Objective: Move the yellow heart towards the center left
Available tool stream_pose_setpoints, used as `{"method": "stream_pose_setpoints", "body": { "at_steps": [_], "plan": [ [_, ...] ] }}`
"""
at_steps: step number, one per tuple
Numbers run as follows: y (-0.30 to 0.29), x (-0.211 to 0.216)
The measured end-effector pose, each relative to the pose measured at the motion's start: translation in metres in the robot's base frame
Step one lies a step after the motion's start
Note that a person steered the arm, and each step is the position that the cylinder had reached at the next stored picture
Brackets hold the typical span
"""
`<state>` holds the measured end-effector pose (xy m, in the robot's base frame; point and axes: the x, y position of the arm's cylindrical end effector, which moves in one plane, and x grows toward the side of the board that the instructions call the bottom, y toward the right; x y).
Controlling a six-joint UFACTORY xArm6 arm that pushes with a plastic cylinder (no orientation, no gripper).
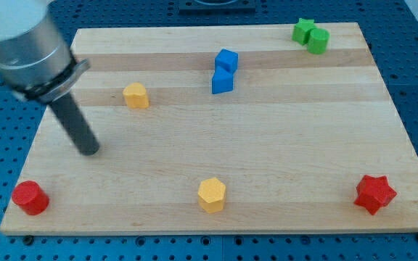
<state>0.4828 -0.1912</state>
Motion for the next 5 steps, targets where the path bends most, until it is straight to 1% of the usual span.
{"method": "stream_pose_setpoints", "body": {
  "at_steps": [1,5],
  "plan": [
    [0.0289,-0.0184],
    [0.0317,-0.0203]
  ]
}}
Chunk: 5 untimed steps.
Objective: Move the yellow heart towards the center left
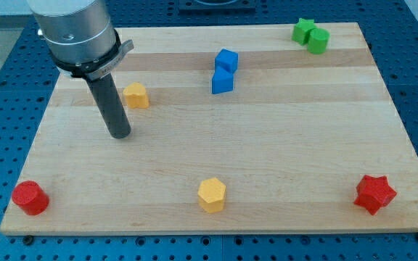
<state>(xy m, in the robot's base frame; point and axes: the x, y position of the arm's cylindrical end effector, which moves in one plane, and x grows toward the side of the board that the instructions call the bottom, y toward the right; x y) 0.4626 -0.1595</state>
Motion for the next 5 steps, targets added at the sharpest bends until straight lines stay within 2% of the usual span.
{"method": "stream_pose_setpoints", "body": {
  "at_steps": [2,5],
  "plan": [
    [0.042,-0.055],
    [0.041,-0.090]
  ]
}}
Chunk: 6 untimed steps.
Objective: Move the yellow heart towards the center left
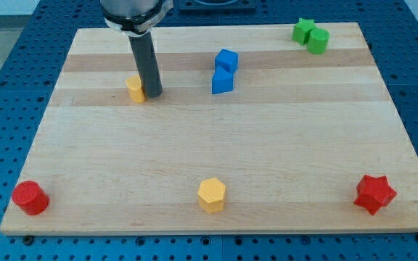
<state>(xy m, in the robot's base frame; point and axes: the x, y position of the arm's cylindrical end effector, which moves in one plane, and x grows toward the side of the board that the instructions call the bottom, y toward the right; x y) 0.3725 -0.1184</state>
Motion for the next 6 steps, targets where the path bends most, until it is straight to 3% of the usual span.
{"method": "stream_pose_setpoints", "body": {
  "at_steps": [2,6],
  "plan": [
    [-0.014,-0.026],
    [-0.088,-0.026]
  ]
}}
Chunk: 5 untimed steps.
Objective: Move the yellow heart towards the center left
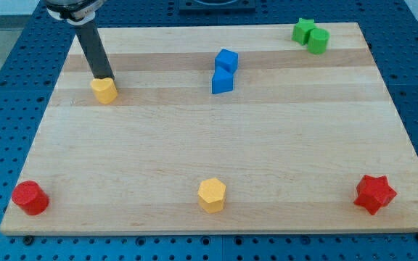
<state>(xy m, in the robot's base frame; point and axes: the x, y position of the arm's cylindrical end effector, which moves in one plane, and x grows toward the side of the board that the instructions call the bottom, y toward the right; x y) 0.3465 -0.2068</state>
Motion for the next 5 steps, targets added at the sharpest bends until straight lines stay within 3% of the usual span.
{"method": "stream_pose_setpoints", "body": {
  "at_steps": [2,3,5],
  "plan": [
    [0.055,-0.001],
    [0.026,0.020],
    [0.021,0.020]
  ]
}}
